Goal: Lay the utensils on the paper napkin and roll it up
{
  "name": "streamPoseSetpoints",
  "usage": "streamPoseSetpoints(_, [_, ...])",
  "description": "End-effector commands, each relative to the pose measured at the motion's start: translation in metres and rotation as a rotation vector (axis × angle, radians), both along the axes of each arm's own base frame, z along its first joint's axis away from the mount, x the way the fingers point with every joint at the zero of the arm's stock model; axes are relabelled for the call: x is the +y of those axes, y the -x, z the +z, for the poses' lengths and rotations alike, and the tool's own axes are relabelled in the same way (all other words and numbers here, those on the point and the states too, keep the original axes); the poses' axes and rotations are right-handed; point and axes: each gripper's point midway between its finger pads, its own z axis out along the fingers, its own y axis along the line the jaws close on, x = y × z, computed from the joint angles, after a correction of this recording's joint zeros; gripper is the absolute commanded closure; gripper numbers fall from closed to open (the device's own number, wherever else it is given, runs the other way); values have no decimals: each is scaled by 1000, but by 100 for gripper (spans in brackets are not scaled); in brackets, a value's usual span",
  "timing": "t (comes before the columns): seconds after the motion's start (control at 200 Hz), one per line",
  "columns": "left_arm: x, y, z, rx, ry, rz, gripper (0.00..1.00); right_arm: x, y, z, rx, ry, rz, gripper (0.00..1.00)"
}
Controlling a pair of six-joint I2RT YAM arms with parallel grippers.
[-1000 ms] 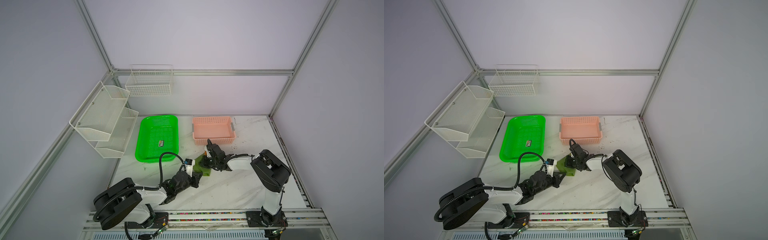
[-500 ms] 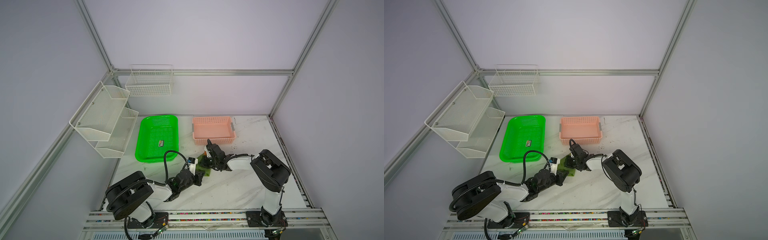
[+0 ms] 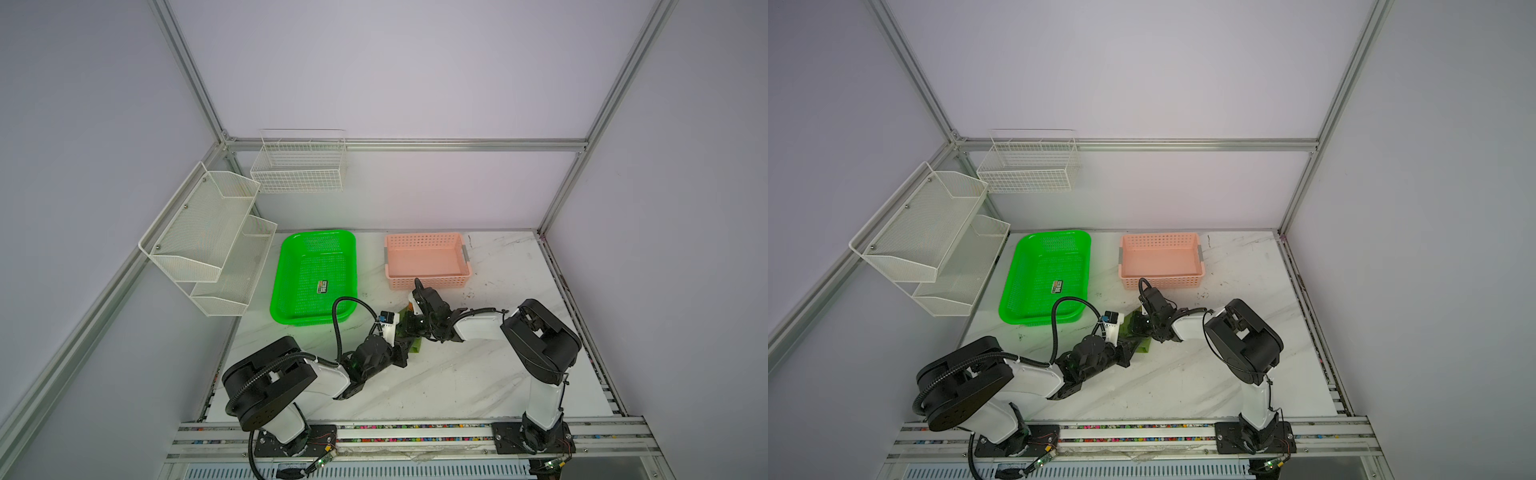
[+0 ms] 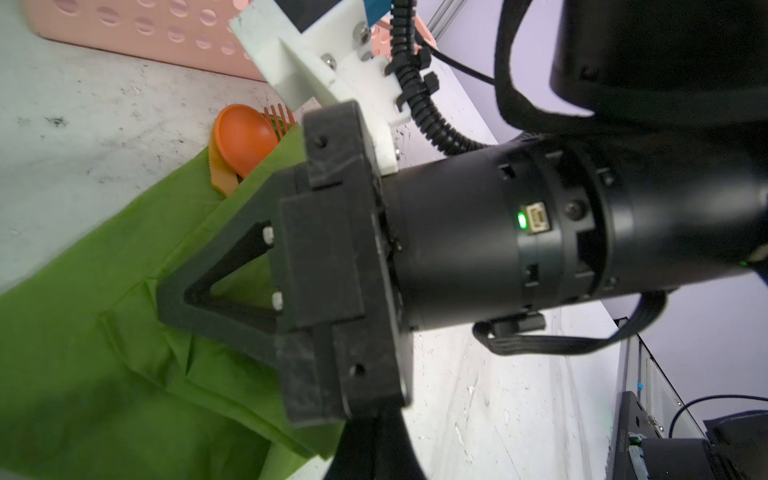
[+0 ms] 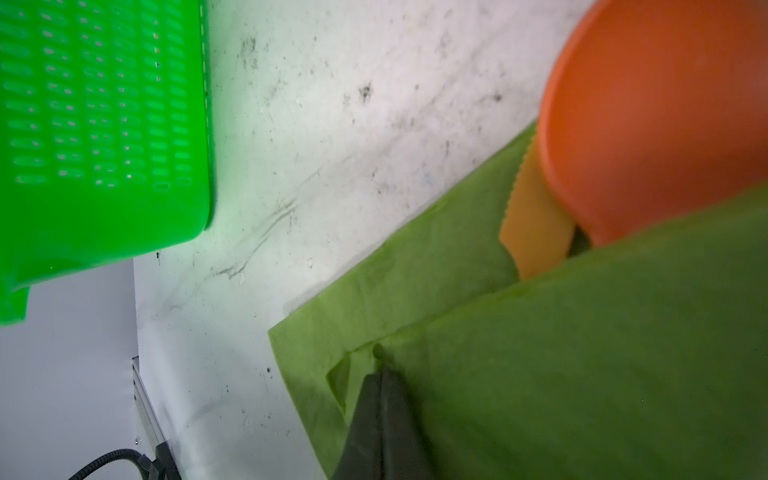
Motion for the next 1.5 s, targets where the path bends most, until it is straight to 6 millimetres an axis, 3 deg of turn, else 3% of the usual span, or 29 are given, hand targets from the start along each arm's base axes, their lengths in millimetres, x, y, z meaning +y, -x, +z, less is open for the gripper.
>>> streamPoseSetpoints(0.0, [-11,-18,26,-80,47,20,100,-1,10,-7,46,22,9,99])
streamPoseSetpoints(0.425, [3,-15,0,-42,-4,59,100,3,7,0,38,16,18,99])
streamPoseSetpoints(0.89, [18,-12,-35,47,-66,118,100,6,2,22,7,-5,19,95])
streamPoseSetpoints(1.03, [25,-11,-40,67,-82,143,100,12,-3,44,-27,-24,31,84])
streamPoseSetpoints(1.2, [29,-11,-42,75,-91,158,100,16,-8,98,-110,-70,48,64])
streamPoseSetpoints(1.355, [32,-11,-40,71,-95,170,100,-6,-13,139,-184,-85,-15,63])
streamPoseSetpoints(1.42, [32,-11,-37,66,-91,170,100,-24,-16,141,-199,-67,-50,64])
streamPoseSetpoints(1.495, [32,-12,-34,62,-85,170,100,-45,-18,128,-183,-26,-75,67])
